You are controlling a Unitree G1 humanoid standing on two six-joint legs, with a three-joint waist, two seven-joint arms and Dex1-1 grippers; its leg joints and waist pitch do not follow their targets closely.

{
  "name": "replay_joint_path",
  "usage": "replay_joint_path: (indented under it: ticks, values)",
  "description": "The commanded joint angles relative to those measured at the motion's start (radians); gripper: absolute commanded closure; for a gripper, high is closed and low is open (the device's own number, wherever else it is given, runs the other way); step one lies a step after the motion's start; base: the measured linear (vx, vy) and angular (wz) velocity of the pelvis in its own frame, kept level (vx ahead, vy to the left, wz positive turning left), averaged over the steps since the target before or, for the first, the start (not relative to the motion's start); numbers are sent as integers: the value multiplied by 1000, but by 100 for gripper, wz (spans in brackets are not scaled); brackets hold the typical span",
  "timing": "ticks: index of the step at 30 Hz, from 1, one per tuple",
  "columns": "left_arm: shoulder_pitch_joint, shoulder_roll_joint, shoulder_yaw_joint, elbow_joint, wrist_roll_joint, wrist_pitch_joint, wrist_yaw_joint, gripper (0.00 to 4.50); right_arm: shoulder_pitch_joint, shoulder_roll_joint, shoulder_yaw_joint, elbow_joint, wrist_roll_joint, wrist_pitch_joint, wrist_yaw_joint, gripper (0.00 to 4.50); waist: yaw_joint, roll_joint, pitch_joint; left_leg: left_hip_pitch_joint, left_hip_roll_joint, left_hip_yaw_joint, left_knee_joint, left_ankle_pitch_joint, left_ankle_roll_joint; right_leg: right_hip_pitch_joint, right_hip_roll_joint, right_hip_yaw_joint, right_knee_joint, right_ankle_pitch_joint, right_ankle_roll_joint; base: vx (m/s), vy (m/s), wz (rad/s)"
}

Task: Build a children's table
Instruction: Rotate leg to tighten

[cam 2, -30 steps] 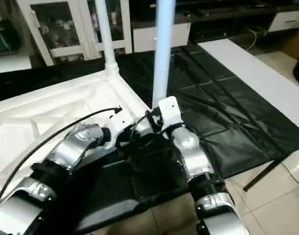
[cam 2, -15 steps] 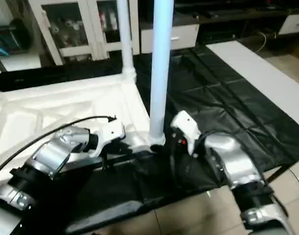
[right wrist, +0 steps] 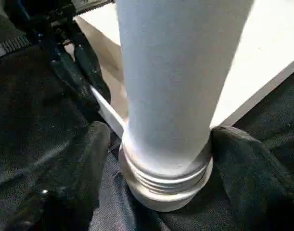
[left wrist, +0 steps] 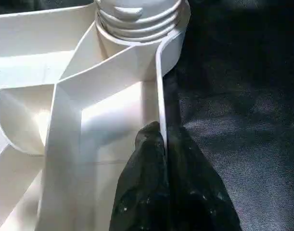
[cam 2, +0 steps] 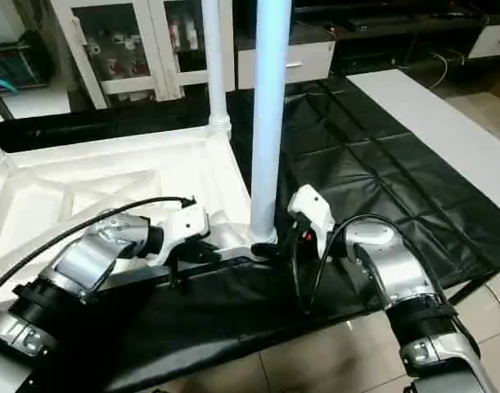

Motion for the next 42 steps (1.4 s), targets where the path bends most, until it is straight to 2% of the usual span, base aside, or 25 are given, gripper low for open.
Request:
replay_joint_path:
  ticks: [1,3,9,13,14,19,23,24,25,26,27,28,30,32,33,34,35,36,37,38,39,40,41,42]
  values:
    - [33,11,-73,30,36,27,-30,450,-17,10,5,7,11,-16,18,138,1,-8,-64,7,38,-17,-68,-215,69,49,-40,42,-56,-226,-247,0,0,0]
    - [35,12,-74,27,36,29,-30,450,-18,12,9,12,8,-21,18,151,0,-12,-63,8,38,-16,-68,-225,67,48,-41,42,-59,-246,-243,0,0,0]
    - [39,14,-77,23,39,31,-34,450,-18,16,10,23,2,-32,24,193,0,-9,-62,9,38,-17,-69,-238,62,47,-40,42,-62,-281,-228,0,0,0]
    - [42,16,-79,18,39,36,-41,450,-14,18,10,23,-2,-35,34,228,0,-10,-64,9,38,-17,-69,-234,60,48,-40,42,-61,-269,-230,0,0,0]
    - [43,17,-81,16,40,39,-43,450,-8,21,12,24,-8,-40,35,232,1,-6,-64,9,38,-17,-69,-231,61,48,-40,42,-60,-260,-233,0,0,0]
    - [41,10,-77,24,43,37,-28,450,-10,44,5,59,-35,-57,-38,247,-2,-5,-65,10,37,-17,-69,-238,58,46,-40,41,-62,-261,-234,0,0,0]
    - [28,-15,-59,51,42,25,12,450,-19,73,-2,108,-73,-88,-137,250,-11,-8,-57,12,34,-20,-74,-326,36,44,-40,38,-78,-400,-192,0,0,0]
    - [13,-35,-52,71,42,25,35,450,-8,96,-5,106,-68,-83,-156,251,-16,-8,-51,19,31,-21,-76,-383,26,35,-39,34,-91,-498,-159,0,0,0]
    - [12,-36,-52,72,42,25,36,450,-6,97,-5,105,-68,-82,-156,251,-18,-9,-48,25,29,-26,-75,-421,17,32,-40,30,-99,-573,-130,0,0,0]
    - [6,-42,-51,78,43,26,43,450,2,105,-3,96,-66,-78,-154,251,-18,-9,-48,25,29,-26,-75,-421,17,32,-40,30,-99,-573,-130,-57,0,-4]
    - [4,-45,-50,80,43,27,46,450,3,106,-2,95,-67,-78,-155,252,-26,-13,-46,26,27,-32,-75,-456,9,29,-40,23,-110,-652,-86,-57,0,-4]
    - [3,-46,-49,80,43,27,47,450,3,106,-2,95,-67,-78,-155,252,-28,-10,-46,27,26,-34,-74,-465,7,28,-42,21,-112,-666,-78,-52,6,-4]
    - [-3,-64,-36,94,44,29,82,450,-2,124,-13,113,-72,-76,-196,252,-34,-10,-45,34,25,-35,-72,-490,8,19,-40,17,-120,-689,-65,0,0,0]
    - [-11,-78,-25,111,49,30,115,450,-10,140,-25,131,-74,-74,-238,252,-46,-4,-42,35,26,-41,-74,-529,5,18,-38,8,-125,-694,-59,0,0,0]
    - [-23,-100,-7,140,54,34,165,450,-22,165,-43,161,-83,-75,-316,252,-52,1,-41,39,28,-45,-78,-556,-1,20,-38,2,-128,-682,-59,0,0,0]
    - [-33,-115,4,163,57,36,199,450,-30,182,-56,181,-89,-76,-371,252,-63,1,-39,40,26,-51,-80,-587,-10,20,-35,-8,-132,-675,-57,0,0,0]
    - [-51,-139,25,194,59,46,254,450,-42,213,-77,211,-96,-73,-465,252,-63,1,-39,40,26,-51,-80,-587,-10,20,-35,-8,-132,-675,-57,0,0,0]
    - [-84,-179,61,246,59,61,347,450,-64,270,-120,262,-94,-58,-621,252,-84,14,-36,47,26,-61,-83,-657,-24,24,-31,-31,-140,-661,-43,0,0,0]
    - [-93,-189,70,259,58,63,369,450,-69,285,-132,274,-92,-53,-658,252,-84,14,-36,47,26,-61,-83,-657,-24,24,-31,-31,-140,-661,-43,-55,52,-8]
    - [-107,-203,82,276,57,63,395,450,-79,309,-153,294,-87,-48,-718,253,-100,25,-37,22,43,-84,-114,-732,-38,71,-31,-46,-105,-563,-40,-47,63,-13]
    - [-122,-217,96,293,53,61,423,450,-92,337,-170,317,-85,-47,-781,253,-101,24,-35,14,51,-84,-128,-757,-41,80,-31,-40,-96,-508,-51,-47,63,-13]
    - [-129,-222,102,300,51,59,434,450,-98,349,-175,326,-83,-48,-802,254,-103,27,-33,22,51,-79,-135,-791,-49,69,-32,-30,-89,-457,-76,0,0,0]
    - [-138,-228,106,308,49,57,445,450,-106,367,-181,339,-82,-50,-835,254,-107,22,-32,33,43,-72,-127,-799,-49,55,-33,-32,-101,-484,-82,0,0,0]
    - [-153,-241,120,326,47,47,472,450,-128,411,-197,372,-77,-57,-909,254,-127,17,-29,54,19,-66,-91,-757,-32,35,-48,-55,-145,-638,-54,0,0,0]
